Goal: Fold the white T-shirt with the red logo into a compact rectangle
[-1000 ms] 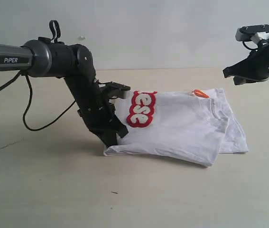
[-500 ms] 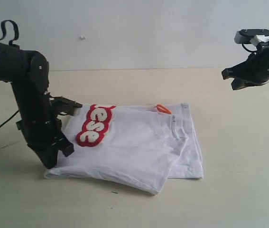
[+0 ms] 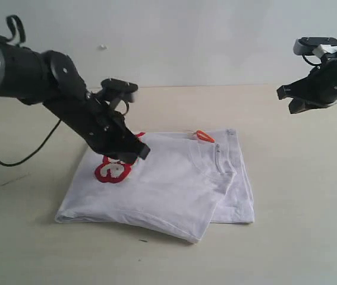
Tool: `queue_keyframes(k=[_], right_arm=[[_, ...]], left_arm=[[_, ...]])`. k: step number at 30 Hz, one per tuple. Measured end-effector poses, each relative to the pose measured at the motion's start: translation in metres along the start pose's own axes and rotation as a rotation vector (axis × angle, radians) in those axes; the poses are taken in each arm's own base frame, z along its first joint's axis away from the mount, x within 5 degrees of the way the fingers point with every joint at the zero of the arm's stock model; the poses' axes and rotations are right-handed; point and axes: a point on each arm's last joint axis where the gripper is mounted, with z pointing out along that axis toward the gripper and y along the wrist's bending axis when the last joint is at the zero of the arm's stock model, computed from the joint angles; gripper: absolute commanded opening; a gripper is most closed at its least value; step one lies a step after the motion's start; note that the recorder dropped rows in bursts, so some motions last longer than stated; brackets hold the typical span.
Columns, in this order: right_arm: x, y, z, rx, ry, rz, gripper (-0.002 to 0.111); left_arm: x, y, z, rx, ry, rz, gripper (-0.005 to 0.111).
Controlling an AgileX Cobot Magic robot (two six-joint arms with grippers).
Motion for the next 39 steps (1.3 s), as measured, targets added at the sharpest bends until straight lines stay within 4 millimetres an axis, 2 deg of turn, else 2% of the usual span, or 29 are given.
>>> queue_keyframes(k=[2, 4, 11, 19, 22, 26, 28, 32, 36, 38, 39], right_arm=[[0.0, 0.0, 0.0, -0.001, -0.001, 0.002, 0.0], [0.0, 0.0, 0.0, -0.002, -0.001, 0.005, 0.0], [-0.001, 0.0, 0.0, 0.002, -0.015, 0.011, 0.0], [-0.002, 0.001, 0.0, -0.015, -0.019, 0.035, 0.0], [-0.002, 0.003, 0.0, -0.033, -0.018, 0.055, 0.008], [-0.002, 0.006, 0.0, -0.063, -0.019, 0.058, 0.026], [-0.002, 0.009, 0.0, -0.097, -0.022, 0.058, 0.031], [-0.009, 0.016, -0.004, -0.175, -0.043, 0.07, 0.03], [-0.016, 0.021, -0.02, -0.185, -0.077, 0.051, 0.013], [-0.021, 0.024, -0.035, -0.183, -0.106, 0.037, 0.0], [-0.023, 0.026, -0.044, -0.181, -0.125, 0.026, 0.0]], left_arm=[[0.006, 0.004, 0.021, -0.02, 0.043, -0.006, 0.0], [0.01, 0.009, 0.032, -0.028, 0.08, -0.026, 0.0], [0.015, 0.011, 0.034, -0.024, 0.129, -0.081, 0.0], [0.044, 0.008, 0.025, -0.063, 0.172, -0.159, 0.0], [0.048, 0.007, 0.021, -0.076, 0.161, -0.157, 0.0], [0.049, 0.007, 0.014, -0.089, 0.15, -0.135, 0.0], [0.049, 0.007, 0.008, -0.101, 0.14, -0.116, 0.0], [0.045, 0.009, -0.011, -0.13, 0.09, -0.087, 0.0], [0.028, 0.004, -0.046, -0.166, -0.065, -0.055, 0.0], [0.022, 0.0, -0.065, -0.183, -0.144, -0.043, 0.0], [0.021, -0.001, -0.072, -0.19, -0.175, -0.039, 0.0]])
